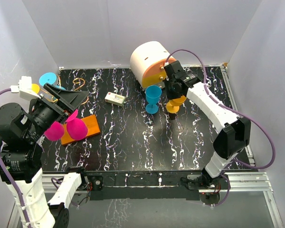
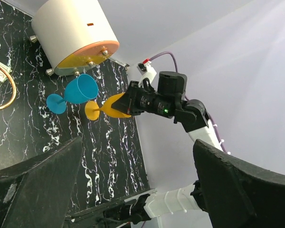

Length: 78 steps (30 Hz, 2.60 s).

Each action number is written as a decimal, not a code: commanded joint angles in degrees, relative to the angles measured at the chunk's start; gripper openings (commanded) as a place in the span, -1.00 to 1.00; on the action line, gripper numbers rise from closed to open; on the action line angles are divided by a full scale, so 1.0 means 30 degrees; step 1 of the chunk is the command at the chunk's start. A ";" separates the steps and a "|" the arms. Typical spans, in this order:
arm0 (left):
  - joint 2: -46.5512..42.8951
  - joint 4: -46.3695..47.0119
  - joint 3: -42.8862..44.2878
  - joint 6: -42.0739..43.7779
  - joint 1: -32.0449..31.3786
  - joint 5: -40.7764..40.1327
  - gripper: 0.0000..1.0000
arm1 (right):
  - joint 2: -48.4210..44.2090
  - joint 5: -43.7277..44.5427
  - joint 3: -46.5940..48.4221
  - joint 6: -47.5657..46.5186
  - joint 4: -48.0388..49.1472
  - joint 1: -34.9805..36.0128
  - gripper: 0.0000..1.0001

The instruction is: Take the wine glass off the wine glass rack

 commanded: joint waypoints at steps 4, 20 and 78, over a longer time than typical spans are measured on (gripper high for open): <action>-0.0400 0.0115 -0.0050 -0.0329 0.0034 0.0120 0.97 | 0.1173 -0.0423 0.1254 -0.0346 0.1654 -0.0060 -1.00; -0.0502 -0.0189 -0.0265 -0.0954 0.0052 -0.0076 0.97 | 0.3169 -0.0256 0.1620 -0.0681 0.2745 -0.0060 -0.89; 0.4339 -1.1565 0.8113 0.7917 0.0006 -0.8613 0.97 | -1.1033 -0.9887 -0.7039 0.8857 1.1587 -0.0073 0.97</action>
